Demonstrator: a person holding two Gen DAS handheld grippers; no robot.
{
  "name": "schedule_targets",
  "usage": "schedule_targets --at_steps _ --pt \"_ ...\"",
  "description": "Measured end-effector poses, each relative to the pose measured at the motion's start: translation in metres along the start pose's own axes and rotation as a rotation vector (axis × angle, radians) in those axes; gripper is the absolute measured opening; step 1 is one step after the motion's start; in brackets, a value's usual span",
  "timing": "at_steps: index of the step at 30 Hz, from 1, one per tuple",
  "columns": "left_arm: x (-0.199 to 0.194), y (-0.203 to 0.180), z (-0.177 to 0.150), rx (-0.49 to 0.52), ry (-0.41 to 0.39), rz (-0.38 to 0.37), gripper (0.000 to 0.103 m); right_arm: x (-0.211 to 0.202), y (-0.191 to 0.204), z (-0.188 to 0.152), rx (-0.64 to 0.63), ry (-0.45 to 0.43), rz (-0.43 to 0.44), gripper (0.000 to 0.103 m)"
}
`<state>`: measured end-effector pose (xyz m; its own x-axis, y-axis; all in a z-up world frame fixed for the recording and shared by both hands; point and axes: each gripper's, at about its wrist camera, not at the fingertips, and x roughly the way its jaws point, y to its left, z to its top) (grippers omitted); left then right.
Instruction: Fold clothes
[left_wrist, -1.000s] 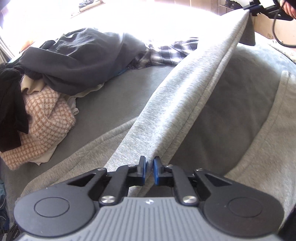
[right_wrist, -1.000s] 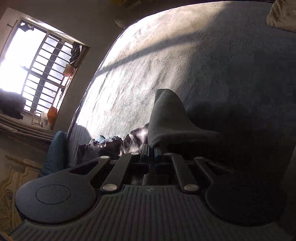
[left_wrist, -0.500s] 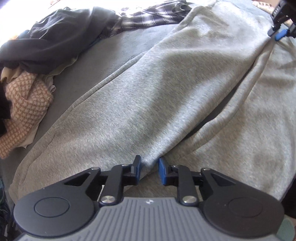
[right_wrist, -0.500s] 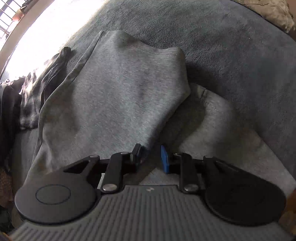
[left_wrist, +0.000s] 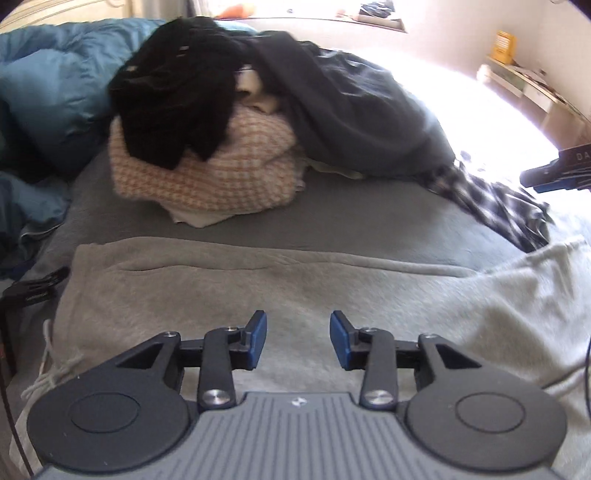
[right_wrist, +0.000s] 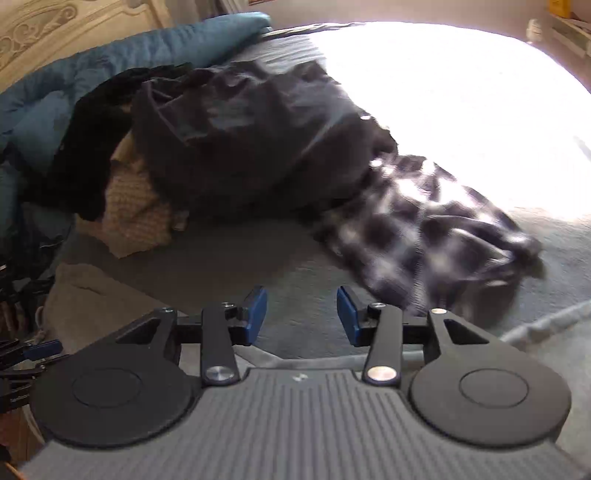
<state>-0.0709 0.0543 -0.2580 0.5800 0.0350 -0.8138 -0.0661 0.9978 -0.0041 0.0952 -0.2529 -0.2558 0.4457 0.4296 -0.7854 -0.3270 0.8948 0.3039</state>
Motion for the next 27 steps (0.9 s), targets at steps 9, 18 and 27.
schedule_targets --at_steps 9,18,27 --pt "0.000 0.125 -0.040 -0.160 0.080 0.228 0.040 0.198 0.267 0.037 -0.485 0.268 0.455 0.055" --pt "0.022 0.156 -0.070 -0.099 0.099 0.132 0.041 0.300 0.340 0.053 -0.591 0.378 0.384 0.060" --pt "0.064 0.148 -0.057 -0.056 0.082 0.082 0.041 0.283 0.362 0.027 -0.821 0.352 0.300 0.003"
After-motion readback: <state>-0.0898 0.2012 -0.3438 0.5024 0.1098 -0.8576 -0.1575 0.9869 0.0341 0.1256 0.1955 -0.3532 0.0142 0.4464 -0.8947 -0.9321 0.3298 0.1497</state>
